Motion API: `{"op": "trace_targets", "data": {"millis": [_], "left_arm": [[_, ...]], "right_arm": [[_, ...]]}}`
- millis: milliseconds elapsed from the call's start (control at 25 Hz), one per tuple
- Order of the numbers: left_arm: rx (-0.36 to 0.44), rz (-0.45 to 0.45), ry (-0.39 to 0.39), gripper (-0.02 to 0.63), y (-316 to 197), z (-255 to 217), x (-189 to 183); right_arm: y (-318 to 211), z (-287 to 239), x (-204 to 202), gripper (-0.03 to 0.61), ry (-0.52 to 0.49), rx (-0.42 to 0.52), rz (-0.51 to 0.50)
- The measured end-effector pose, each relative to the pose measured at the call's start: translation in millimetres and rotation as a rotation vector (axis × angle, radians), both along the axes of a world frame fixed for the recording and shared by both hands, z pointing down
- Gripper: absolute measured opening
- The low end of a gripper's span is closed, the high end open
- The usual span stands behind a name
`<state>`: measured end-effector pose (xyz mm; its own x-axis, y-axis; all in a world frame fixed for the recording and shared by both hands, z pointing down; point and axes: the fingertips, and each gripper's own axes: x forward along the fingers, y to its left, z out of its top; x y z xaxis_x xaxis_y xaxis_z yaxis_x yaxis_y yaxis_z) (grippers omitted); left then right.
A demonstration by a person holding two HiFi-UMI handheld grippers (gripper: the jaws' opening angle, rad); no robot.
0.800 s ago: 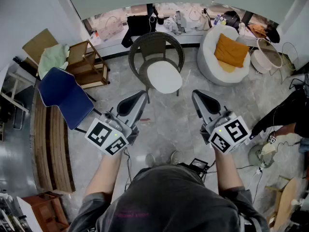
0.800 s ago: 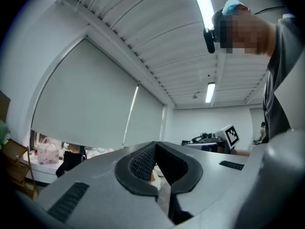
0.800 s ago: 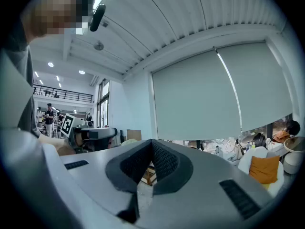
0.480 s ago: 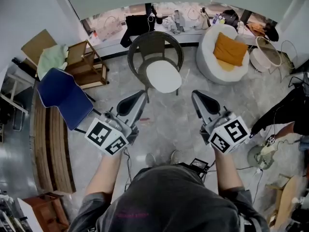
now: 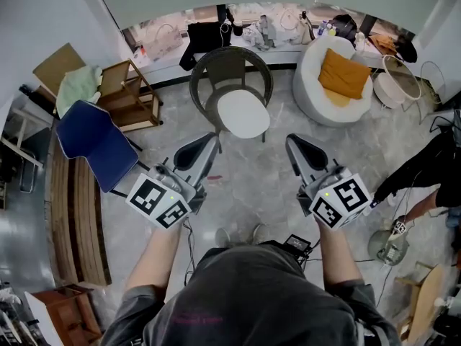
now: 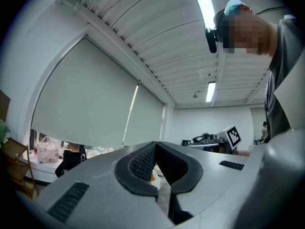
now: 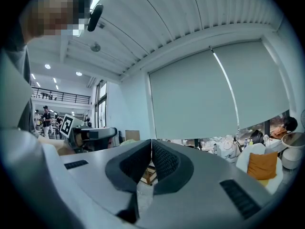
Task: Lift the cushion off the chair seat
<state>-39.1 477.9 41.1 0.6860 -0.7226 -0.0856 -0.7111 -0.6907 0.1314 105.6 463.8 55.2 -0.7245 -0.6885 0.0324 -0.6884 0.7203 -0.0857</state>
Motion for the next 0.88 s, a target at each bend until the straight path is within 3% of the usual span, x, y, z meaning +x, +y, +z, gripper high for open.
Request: {"op": "trace_targets", "data": {"millis": [360, 880], "left_arm": [[0.005, -0.058, -0.004, 0.009, 4.6, 11.0, 49.1], [-0.009, -0.083, 0.0, 0.009, -23.8, 25.0, 65.4]], "right_arm": [[-0.6, 13.3, 49.7, 0.014, -0.004, -0.002, -0.055], [-26.7, 25.2, 69.4, 0.014, 0.005, -0.018, -0.073]]}}
